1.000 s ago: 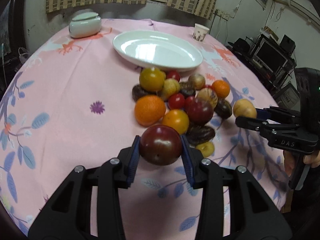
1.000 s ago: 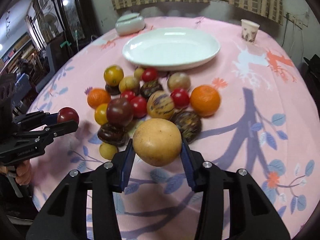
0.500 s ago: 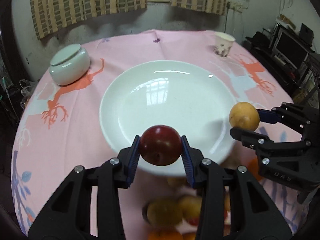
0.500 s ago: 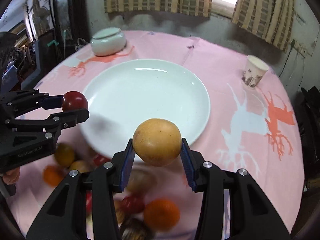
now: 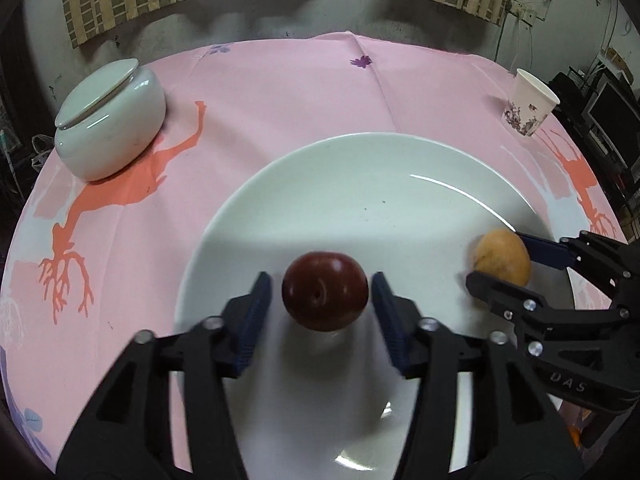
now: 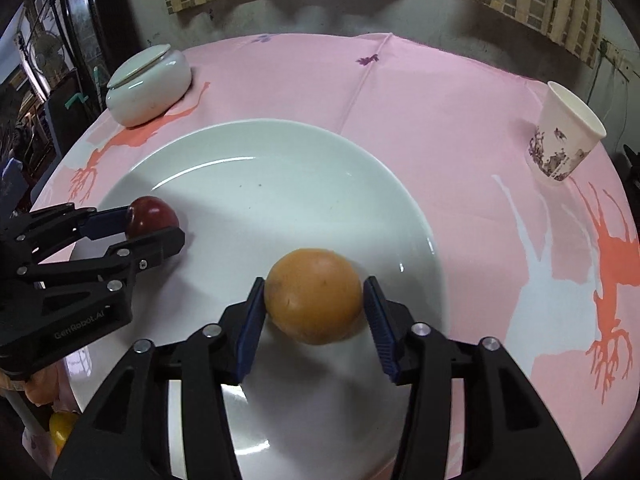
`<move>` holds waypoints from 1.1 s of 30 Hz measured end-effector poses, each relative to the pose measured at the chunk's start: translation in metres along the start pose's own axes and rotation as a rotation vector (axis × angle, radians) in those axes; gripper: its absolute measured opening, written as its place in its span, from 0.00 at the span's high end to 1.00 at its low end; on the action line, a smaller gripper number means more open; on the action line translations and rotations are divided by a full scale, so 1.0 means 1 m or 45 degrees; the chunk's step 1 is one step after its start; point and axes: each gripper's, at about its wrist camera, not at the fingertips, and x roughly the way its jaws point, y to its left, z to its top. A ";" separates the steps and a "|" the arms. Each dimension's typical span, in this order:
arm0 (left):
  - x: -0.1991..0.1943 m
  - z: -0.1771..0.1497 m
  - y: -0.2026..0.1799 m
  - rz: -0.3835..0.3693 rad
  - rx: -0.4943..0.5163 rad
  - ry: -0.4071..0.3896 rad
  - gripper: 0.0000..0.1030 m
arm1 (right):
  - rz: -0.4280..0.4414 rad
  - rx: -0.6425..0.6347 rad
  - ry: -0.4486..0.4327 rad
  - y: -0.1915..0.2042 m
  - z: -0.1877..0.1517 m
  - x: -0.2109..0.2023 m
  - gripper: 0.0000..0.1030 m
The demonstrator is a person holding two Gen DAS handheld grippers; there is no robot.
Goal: Organize fruits
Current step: 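Carry both fruits onto the white plate and open both tools, then grasp the orange mandarin from the pile with the left tool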
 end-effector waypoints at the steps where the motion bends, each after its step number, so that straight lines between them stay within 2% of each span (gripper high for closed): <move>1: -0.004 0.000 0.002 0.001 -0.019 -0.020 0.24 | 0.004 0.017 -0.022 -0.002 -0.001 -0.005 0.36; 4: -0.027 -0.003 0.006 -0.067 -0.031 -0.071 0.23 | 0.091 0.064 -0.124 -0.008 -0.009 -0.041 0.36; 8: -0.076 -0.020 0.003 -0.114 0.044 -0.131 0.23 | 0.148 0.105 -0.227 -0.016 -0.038 -0.098 0.36; 11: -0.120 -0.051 0.004 -0.155 0.106 -0.215 0.15 | 0.170 0.050 -0.264 -0.011 -0.077 -0.140 0.36; 13: -0.144 -0.079 0.005 -0.142 0.139 -0.259 0.13 | 0.156 0.006 -0.271 -0.005 -0.103 -0.159 0.34; 15: -0.156 -0.109 0.003 -0.097 0.170 -0.254 0.12 | 0.128 -0.045 -0.253 0.003 -0.133 -0.171 0.29; 19: -0.163 -0.157 0.004 -0.076 0.190 -0.218 0.12 | 0.123 -0.082 -0.184 0.015 -0.175 -0.171 0.29; 24: -0.152 -0.195 0.005 -0.079 0.173 -0.134 0.12 | 0.139 -0.006 -0.117 0.013 -0.203 -0.163 0.29; 28: -0.140 -0.206 0.007 -0.083 0.149 -0.083 0.12 | 0.184 0.029 -0.121 0.018 -0.210 -0.161 0.29; 33: -0.129 -0.204 0.016 -0.112 0.023 -0.049 0.13 | 0.219 0.020 -0.120 0.026 -0.213 -0.155 0.29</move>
